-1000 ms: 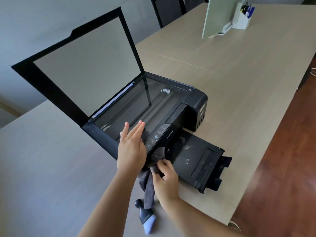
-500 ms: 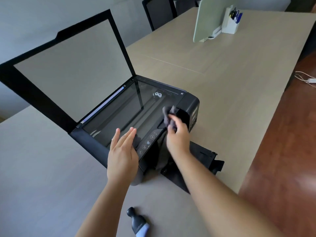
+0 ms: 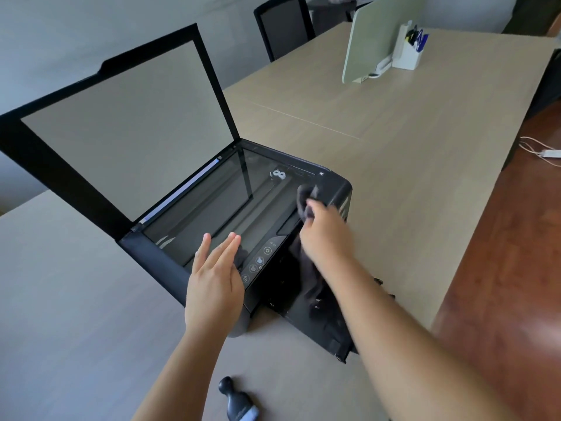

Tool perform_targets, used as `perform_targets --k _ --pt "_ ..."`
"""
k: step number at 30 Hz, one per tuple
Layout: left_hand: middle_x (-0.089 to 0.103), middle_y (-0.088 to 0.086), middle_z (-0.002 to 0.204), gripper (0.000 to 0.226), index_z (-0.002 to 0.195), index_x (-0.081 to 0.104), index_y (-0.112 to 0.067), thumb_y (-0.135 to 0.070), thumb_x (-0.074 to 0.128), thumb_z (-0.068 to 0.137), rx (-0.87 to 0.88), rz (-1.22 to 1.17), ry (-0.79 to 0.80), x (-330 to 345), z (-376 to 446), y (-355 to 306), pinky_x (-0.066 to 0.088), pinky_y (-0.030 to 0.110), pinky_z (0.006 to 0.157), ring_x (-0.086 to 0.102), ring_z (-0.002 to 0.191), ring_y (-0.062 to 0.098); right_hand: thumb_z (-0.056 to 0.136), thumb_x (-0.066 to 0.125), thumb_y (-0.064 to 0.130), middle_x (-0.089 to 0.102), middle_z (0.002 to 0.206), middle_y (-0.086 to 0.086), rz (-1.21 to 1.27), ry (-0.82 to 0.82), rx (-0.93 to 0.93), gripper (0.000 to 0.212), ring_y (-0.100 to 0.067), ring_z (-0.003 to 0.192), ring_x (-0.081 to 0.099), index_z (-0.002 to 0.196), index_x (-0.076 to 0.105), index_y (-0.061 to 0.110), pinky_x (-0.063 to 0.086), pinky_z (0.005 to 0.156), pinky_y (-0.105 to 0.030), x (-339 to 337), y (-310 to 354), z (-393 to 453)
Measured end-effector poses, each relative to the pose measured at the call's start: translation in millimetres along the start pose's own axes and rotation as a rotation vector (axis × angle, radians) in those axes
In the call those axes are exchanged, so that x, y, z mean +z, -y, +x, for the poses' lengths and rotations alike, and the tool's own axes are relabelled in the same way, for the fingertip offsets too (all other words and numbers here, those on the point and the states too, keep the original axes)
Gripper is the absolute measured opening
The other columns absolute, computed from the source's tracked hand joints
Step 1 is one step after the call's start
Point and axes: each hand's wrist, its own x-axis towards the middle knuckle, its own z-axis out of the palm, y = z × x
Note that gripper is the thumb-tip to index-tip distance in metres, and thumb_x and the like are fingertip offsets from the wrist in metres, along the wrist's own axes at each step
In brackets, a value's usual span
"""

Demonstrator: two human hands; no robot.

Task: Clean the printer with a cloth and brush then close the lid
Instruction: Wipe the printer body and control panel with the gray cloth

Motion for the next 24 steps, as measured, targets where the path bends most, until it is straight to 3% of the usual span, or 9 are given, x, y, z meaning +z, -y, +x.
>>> perform_targets --k 4,9,11,14,19,24 --pt "0.057 -0.005 0.137 0.051 0.134 0.057 -0.015 -0.008 0.033 0.089 0.004 0.002 -0.032 1.2 -0.6 0.2 0.041 0.042 0.105 0.030 0.143 0.030 0.089 0.044 0.013 0.051 0.114 -0.010 -0.348 0.113 -0.066 0.036 -0.034 0.091 0.057 0.123 0.053 0.023 0.040 0.066 -0.034 -27.5 12.4 14.7" --pt "0.060 -0.003 0.134 0.048 0.132 0.059 -0.013 -0.010 0.035 0.090 0.023 0.000 -0.050 0.7 -1.2 -1.0 0.044 0.047 0.104 0.033 0.141 0.033 0.085 0.047 0.011 0.050 0.108 -0.007 -0.428 0.201 -0.458 0.036 -0.030 0.079 0.051 0.117 0.056 0.024 0.034 0.059 -0.033 -19.9 7.0 -34.8" --pt "0.061 -0.001 0.133 0.043 0.130 0.060 -0.012 -0.014 0.039 0.092 0.045 0.019 -0.039 1.5 -1.3 -2.8 0.044 0.051 0.103 0.034 0.140 0.035 0.085 0.048 0.011 0.049 0.107 -0.008 -0.521 0.148 -0.394 0.032 -0.030 0.083 0.051 0.112 0.057 0.024 0.035 0.062 -0.034 -27.3 1.6 -5.5" --pt "0.062 0.000 0.132 0.042 0.129 0.061 -0.012 -0.023 0.041 0.094 0.070 0.058 -0.038 2.1 -1.5 -3.9 0.045 0.053 0.100 0.035 0.139 0.036 0.087 0.048 0.011 0.048 0.112 -0.009 -0.605 0.152 -0.263 0.035 -0.029 0.091 0.052 0.119 0.055 0.024 0.037 0.065 -0.034 -35.3 9.0 17.1" --pt "0.062 0.000 0.132 0.045 0.129 0.060 -0.011 -0.025 0.035 0.094 0.066 0.121 -0.055 3.1 -2.4 -3.7 0.038 0.052 0.108 0.036 0.138 0.037 0.087 0.045 0.012 0.049 0.111 -0.008 -0.505 0.286 -0.587 0.043 -0.031 0.096 0.053 0.126 0.053 0.029 0.040 0.068 -0.035 -31.7 7.8 -30.4" --pt "0.062 0.000 0.131 0.049 0.129 0.060 -0.010 -0.020 0.028 0.093 0.038 0.137 -0.087 4.4 -2.3 -1.6 0.035 0.051 0.109 0.037 0.137 0.039 0.089 0.045 0.015 0.047 0.111 -0.009 -0.676 0.182 -0.414 0.040 -0.032 0.100 0.053 0.124 0.056 0.032 0.038 0.070 -0.034 -50.1 4.9 25.9"
